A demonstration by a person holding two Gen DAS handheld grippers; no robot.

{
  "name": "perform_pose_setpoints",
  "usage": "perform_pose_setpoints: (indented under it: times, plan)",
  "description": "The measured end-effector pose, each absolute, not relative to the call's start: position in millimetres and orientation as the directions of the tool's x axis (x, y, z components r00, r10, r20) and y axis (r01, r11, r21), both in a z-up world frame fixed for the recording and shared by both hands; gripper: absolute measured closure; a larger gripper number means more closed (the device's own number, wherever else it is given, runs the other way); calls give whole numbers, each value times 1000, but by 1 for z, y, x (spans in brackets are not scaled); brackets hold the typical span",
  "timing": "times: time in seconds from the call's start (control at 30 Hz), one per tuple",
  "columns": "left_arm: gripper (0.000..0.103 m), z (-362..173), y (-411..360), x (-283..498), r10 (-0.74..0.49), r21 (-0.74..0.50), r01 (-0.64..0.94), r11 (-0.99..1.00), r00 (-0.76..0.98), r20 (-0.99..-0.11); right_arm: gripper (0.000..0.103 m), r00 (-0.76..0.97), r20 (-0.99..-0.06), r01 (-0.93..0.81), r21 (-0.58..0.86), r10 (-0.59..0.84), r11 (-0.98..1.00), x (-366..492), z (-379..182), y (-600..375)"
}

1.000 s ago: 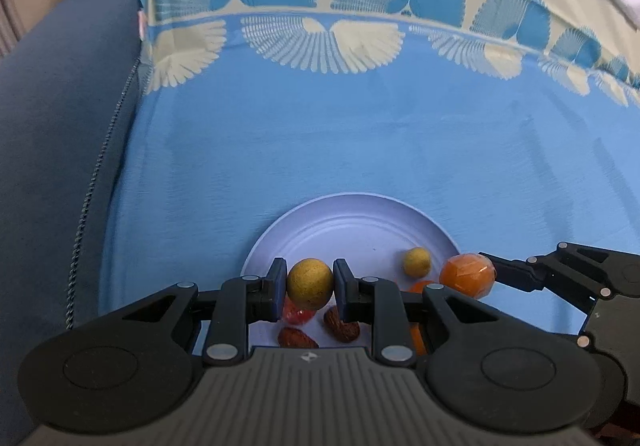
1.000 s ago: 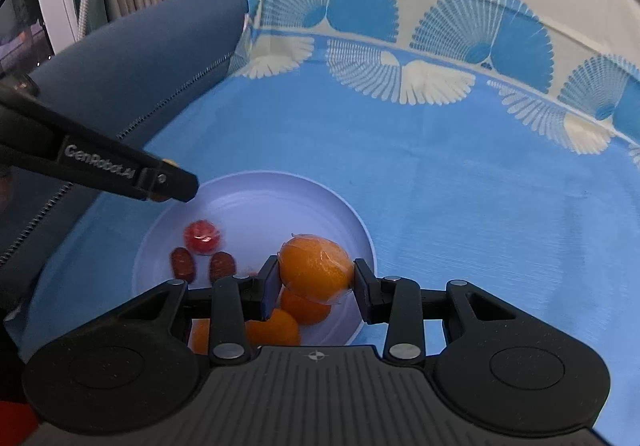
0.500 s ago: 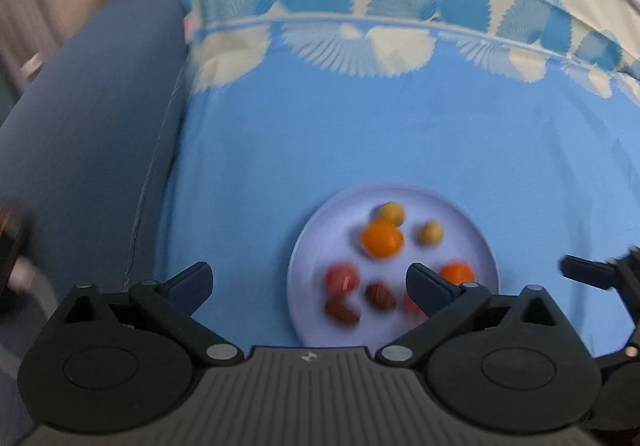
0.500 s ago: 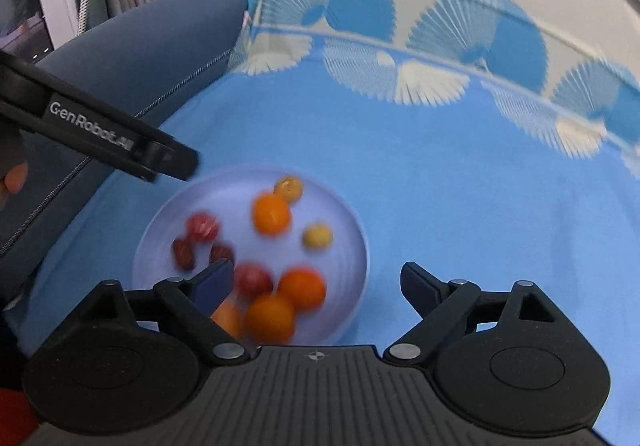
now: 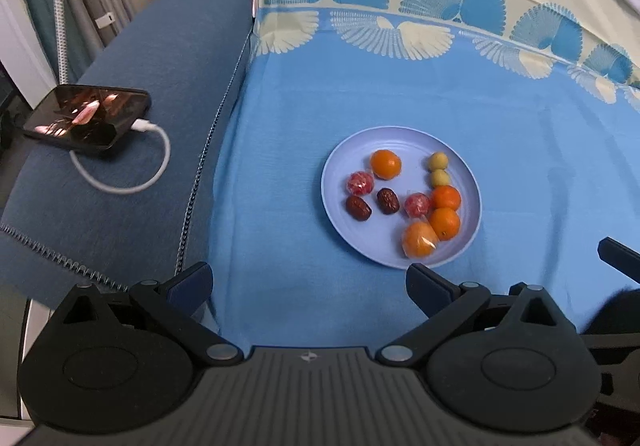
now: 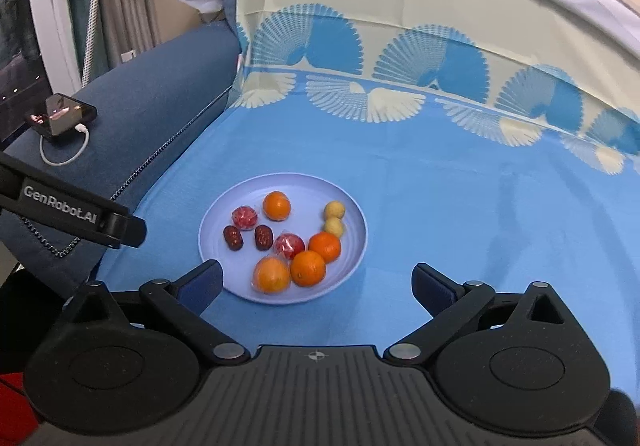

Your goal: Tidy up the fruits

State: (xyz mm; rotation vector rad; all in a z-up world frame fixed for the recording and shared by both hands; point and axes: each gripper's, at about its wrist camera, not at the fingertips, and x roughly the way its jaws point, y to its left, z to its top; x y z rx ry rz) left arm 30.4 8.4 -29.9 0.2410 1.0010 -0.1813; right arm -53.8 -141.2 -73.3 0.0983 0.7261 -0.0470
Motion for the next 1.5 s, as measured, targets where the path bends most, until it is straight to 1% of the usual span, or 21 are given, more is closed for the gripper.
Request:
perform_pose_setpoints:
  times: [0.17,0.4,0.63,0.87,1.5]
  plan:
    - [0,-28,9,6,-53,112,270,956,536,-842,1,753,-657,90,44,-39,995,-82,-69,-136]
    - [0,-27,7,-5,-47,135,281,950,555,-830,1,775,-628,109,33,-65,993,-97,-61,-135]
    - [0,-28,4,-5,-38,153,287,946,563,-825,1,783,-617,105,3,-81,994,-100,-57,-131]
    - [0,-31,5,-6,-28,172,289,942,577,-817,1,775,-626,108,-5,-87,994,-98,-59,-126]
    - [0,-33,6,-5,-26,174,293,940,570,-821,1,770,-633,95,-10,-80,995,-95,-60,-125]
